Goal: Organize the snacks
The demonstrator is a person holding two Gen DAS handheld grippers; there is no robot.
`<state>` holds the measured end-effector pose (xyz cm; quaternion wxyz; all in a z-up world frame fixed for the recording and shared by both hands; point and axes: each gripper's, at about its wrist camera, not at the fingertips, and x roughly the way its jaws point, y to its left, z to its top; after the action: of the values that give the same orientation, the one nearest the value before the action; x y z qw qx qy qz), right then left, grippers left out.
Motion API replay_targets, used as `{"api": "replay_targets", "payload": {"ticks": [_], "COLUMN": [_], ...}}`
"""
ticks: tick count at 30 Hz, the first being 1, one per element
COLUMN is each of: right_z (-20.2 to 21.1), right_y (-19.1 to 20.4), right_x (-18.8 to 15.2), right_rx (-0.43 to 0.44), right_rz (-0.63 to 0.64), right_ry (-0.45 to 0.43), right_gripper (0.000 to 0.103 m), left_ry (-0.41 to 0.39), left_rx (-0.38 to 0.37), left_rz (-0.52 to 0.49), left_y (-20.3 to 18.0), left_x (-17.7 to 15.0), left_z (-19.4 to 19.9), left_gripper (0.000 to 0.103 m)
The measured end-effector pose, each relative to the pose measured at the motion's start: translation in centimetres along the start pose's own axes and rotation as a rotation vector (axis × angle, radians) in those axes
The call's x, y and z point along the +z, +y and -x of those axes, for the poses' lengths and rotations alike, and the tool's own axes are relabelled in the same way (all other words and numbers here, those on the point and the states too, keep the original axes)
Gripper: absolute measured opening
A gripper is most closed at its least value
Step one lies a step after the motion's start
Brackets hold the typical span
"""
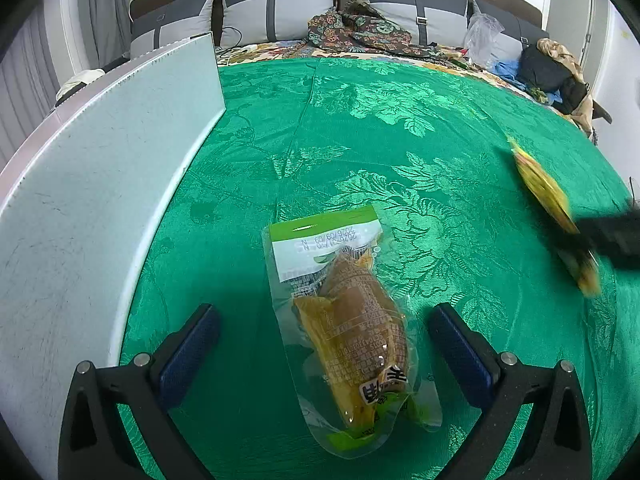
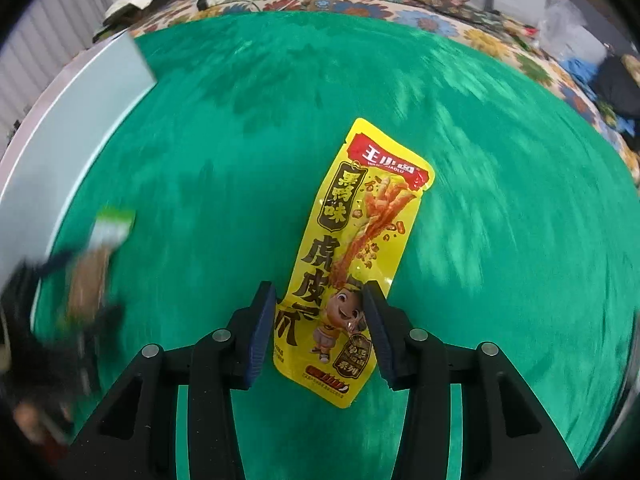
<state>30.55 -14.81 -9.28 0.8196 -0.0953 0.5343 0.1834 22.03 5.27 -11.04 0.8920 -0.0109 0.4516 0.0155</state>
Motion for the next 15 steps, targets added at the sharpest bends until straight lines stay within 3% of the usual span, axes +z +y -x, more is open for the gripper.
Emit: {"api": "replay_targets", "payload": {"ticks": [3,4,6,15], "right_z": [1.7,2.2,3.4,5.9], "right_y": [0.7,0.9,1.4,1.2], "right_x": [-4.4,-5.6,-7.6,-12.4], "right_rx": [-0.042,-0.059,-0.084,-0.125], "right_rz": [-0.01,-0.011,-0.02,-0.098], "right_ry": [-0.059,-0.095,-0.203,-0.342], "right_gripper": [0.058,0.068,0.074,0.074], "left_ry": [0.0,0.0,0.0,0.0], "left_rx": [0.0,0.0,0.0,0.0], "left_rz": [0.0,0.0,0.0,0.0], "left_y": [0.0,0.0,0.0,0.0], "left_x": [0.0,0.0,0.0,0.0], "left_z": [0.0,0.0,0.0,0.0], "left_gripper": [0.103,0.103,0.103,0.103]}}
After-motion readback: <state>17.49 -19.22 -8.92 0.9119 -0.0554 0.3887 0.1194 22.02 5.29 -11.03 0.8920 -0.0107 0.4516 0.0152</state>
